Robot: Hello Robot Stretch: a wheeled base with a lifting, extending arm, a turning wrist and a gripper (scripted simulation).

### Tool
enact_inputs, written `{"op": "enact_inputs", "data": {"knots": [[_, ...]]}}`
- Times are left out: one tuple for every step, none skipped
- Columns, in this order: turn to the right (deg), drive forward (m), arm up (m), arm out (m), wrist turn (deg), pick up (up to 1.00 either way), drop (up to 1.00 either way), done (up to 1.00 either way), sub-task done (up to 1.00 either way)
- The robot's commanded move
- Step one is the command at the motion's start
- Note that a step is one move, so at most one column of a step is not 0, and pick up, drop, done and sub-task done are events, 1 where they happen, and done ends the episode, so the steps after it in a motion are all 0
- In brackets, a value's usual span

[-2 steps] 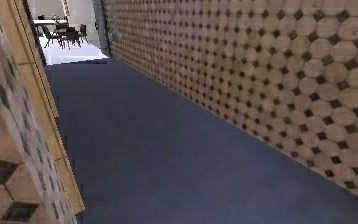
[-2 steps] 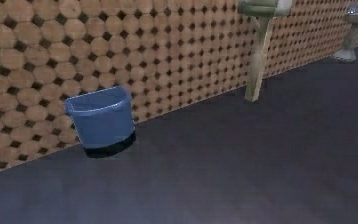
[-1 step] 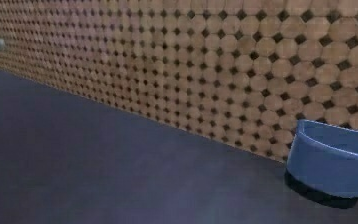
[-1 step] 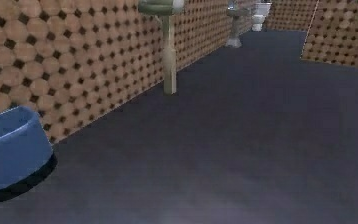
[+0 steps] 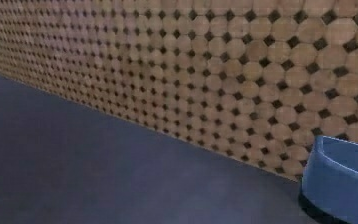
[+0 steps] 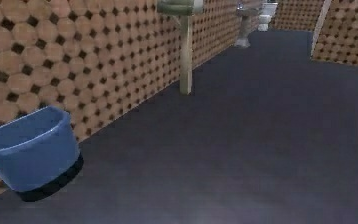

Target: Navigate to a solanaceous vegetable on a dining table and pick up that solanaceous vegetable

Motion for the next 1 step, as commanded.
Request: {"op": "enact_inputs", "data": {"knots": [[-12.0,0.0,0.0,0.0,0.0,0.0,0.0,0.0,0.0]]}}
